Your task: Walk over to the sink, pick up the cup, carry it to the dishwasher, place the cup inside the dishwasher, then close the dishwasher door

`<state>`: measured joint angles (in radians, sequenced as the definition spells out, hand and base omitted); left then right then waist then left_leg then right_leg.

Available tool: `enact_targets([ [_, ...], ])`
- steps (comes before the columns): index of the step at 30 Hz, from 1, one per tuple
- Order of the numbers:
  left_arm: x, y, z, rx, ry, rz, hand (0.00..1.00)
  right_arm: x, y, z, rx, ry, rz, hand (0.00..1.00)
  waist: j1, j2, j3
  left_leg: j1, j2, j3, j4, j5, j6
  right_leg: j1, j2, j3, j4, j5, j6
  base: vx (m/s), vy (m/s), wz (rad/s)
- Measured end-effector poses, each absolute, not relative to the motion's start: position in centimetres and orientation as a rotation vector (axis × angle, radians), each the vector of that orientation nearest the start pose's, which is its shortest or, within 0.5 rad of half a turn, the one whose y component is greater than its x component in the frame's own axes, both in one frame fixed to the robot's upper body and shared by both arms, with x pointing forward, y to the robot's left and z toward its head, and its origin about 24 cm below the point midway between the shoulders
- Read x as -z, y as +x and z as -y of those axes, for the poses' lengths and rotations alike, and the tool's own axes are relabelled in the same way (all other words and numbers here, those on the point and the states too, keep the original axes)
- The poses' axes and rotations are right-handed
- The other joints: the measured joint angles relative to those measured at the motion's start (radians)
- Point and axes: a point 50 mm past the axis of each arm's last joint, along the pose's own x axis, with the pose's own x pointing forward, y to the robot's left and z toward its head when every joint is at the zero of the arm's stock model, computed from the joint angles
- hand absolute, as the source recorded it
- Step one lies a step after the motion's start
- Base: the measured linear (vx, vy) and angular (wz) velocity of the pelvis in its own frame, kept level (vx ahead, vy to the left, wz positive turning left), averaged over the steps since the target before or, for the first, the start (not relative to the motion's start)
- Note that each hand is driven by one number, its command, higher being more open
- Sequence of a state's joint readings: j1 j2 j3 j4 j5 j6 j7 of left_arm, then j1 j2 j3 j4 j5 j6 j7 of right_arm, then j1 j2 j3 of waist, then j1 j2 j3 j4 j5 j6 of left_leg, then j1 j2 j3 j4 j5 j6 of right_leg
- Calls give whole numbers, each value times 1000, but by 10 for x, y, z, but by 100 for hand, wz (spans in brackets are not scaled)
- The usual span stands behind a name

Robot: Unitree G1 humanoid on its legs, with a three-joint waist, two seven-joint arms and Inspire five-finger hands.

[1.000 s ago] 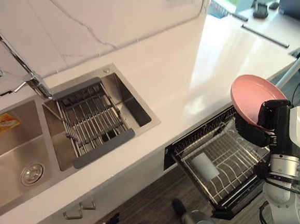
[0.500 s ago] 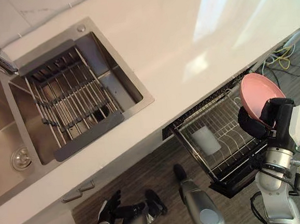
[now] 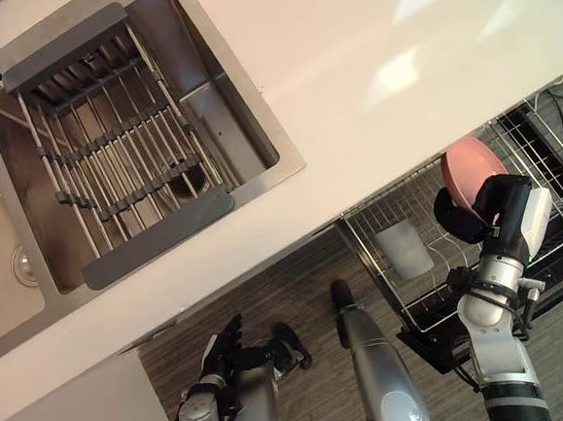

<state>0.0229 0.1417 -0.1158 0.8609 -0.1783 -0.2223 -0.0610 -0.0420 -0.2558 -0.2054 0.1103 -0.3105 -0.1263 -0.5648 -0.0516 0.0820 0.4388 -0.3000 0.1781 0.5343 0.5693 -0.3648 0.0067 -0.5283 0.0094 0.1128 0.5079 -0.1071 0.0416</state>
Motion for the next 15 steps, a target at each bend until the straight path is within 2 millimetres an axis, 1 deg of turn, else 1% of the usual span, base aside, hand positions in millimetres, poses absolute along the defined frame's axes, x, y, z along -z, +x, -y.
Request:
enact_targets([
  [9, 117, 174, -178, 38, -1, -652, 100, -59, 256, 281, 741, -525, 114, 0, 8, 6, 5, -21, -10, -3, -2, -2, 2, -21, -12, -5, 5, -1, 2, -2, -10, 3],
  [11, 117, 174, -178, 31, -14, -650, 100, -60, 258, 285, 745, -537, 110, 0, 8, 8, 5, -29, -13, -3, -3, -2, 3, -30, -15, -5, 7, -1, 2, 20, -6, 2],
  [13, 116, 175, -176, 36, -18, -647, 100, -63, 261, 295, 778, -517, 101, 0, 8, 15, 8, -34, -19, -5, -7, 0, 5, -34, -20, -7, 9, 1, 4, 47, -10, 4],
  [15, 116, 175, -176, 34, -24, -647, 100, -64, 263, 300, 781, -528, 92, 0, 8, 17, 9, -34, -21, -5, -10, 1, 6, -34, -23, -10, 9, 1, 5, 45, -3, 3],
])
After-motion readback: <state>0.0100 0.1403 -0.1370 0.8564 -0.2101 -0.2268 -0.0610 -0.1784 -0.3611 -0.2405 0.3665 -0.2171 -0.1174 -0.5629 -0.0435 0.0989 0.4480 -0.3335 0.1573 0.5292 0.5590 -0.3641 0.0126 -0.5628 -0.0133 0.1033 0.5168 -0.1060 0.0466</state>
